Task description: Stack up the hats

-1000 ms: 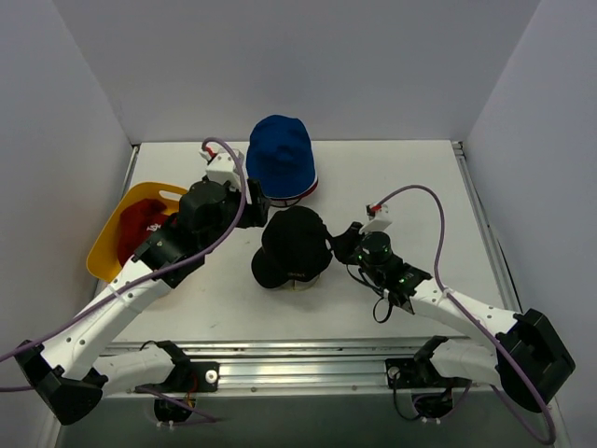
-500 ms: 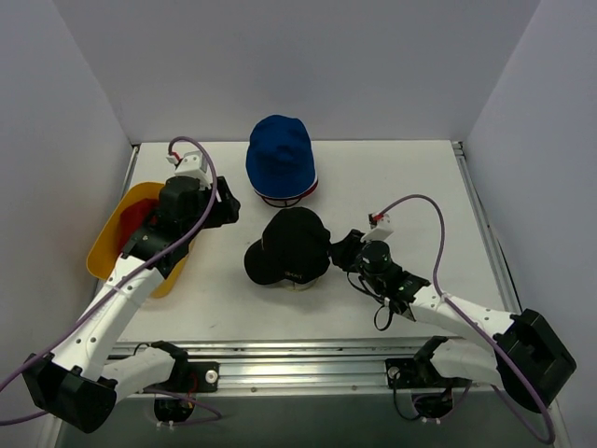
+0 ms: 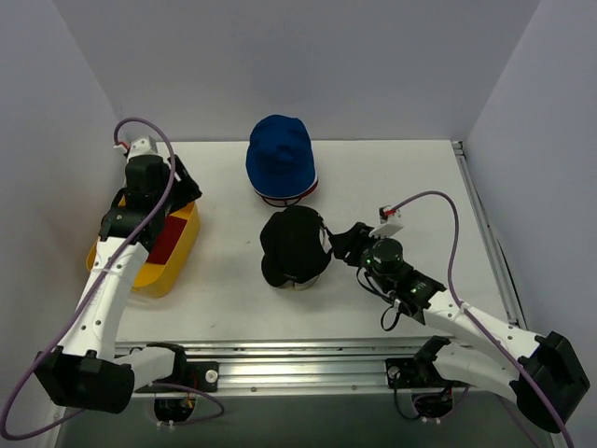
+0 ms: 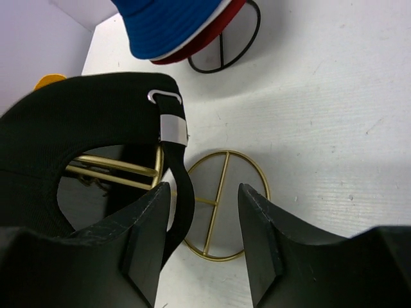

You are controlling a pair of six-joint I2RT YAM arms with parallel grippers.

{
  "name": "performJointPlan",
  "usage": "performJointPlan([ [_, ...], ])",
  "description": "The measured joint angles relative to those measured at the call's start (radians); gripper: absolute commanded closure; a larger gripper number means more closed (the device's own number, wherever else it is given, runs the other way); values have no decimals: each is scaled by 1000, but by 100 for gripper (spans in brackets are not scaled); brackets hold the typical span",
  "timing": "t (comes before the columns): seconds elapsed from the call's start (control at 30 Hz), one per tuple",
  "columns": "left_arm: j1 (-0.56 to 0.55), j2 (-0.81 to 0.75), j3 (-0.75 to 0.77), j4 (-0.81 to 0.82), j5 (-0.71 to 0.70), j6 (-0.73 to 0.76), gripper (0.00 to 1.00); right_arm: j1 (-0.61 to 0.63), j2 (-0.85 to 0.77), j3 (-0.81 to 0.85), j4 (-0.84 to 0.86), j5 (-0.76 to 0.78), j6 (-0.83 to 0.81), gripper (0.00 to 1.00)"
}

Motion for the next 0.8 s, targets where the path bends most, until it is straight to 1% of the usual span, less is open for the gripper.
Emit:
performJointPlan([
  [0.3, 183, 0, 8, -99, -27, -3, 25, 0, -15, 69, -60, 2, -1, 53],
  [0.47, 305, 2, -25, -99, -53, 2, 27, -1, -55, 98, -116, 13, -6, 51],
  [0.63, 363, 77, -39, -95, -57, 52, 27, -1, -125, 143, -187, 35, -19, 50],
  [0.8, 376, 188, -37, -80, -71, 100, 26, -4, -246, 156, -263, 53, -50, 48],
])
